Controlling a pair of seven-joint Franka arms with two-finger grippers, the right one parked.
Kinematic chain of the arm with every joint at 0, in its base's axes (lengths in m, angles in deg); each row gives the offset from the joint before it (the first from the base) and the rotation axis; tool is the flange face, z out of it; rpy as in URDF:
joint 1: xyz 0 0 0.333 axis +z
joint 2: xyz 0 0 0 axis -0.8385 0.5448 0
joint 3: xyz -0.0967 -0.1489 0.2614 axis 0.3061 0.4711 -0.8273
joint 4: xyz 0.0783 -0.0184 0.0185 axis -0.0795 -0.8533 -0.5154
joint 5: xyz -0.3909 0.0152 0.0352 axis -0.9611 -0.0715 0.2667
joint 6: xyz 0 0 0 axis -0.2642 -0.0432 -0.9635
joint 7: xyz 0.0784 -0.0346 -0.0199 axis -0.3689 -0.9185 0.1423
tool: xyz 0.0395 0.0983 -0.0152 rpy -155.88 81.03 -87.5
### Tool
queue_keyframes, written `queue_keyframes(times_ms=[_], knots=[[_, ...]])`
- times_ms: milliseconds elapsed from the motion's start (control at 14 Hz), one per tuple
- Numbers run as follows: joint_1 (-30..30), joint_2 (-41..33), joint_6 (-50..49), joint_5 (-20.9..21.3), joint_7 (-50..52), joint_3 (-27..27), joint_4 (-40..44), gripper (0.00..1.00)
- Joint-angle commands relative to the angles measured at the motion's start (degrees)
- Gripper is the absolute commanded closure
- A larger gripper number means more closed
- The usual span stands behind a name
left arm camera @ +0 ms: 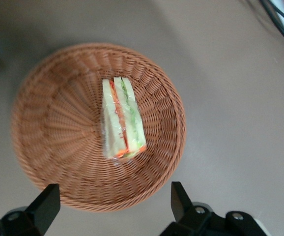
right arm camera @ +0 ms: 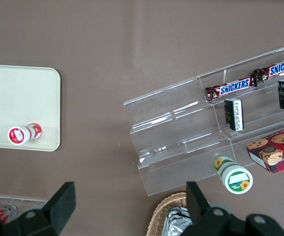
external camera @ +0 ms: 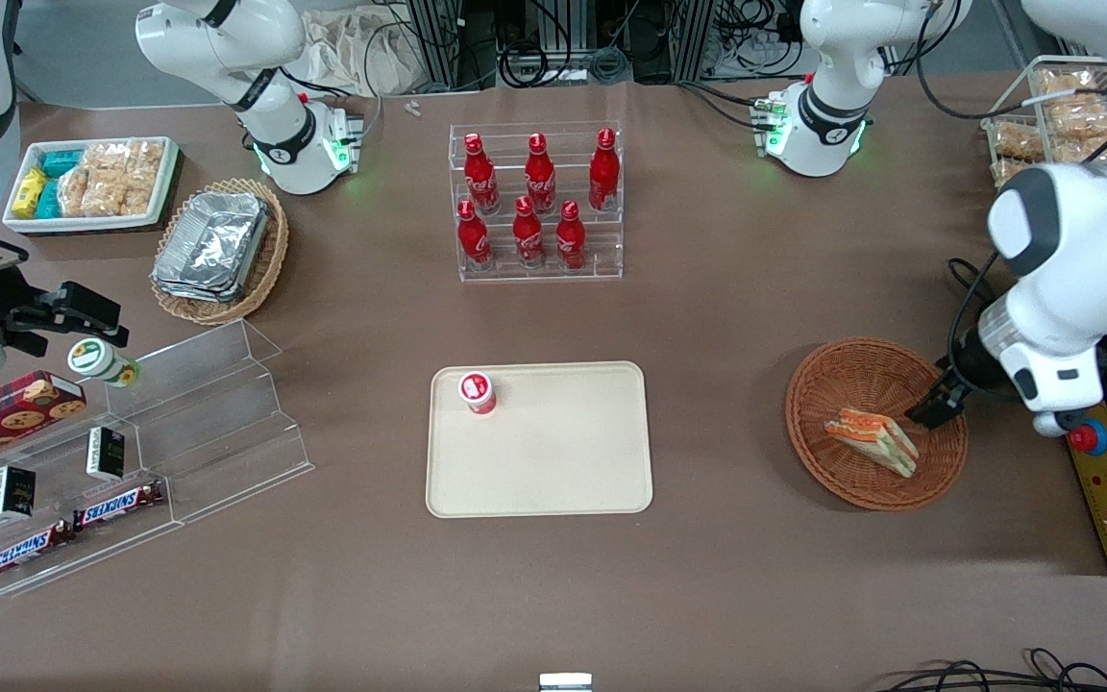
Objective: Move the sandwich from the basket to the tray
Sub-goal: 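Move the left gripper over the wrapped sandwich in the wicker basket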
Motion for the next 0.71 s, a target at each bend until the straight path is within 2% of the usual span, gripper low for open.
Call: queue_keyframes(times_ms=[0, 643], knots=[[0.03, 5.09, 5.38, 0.03, 7.32, 0.22, 0.22, 0.0], [0.11, 11.78, 10.83, -0.06, 8.82, 0.13, 0.14, 0.0]])
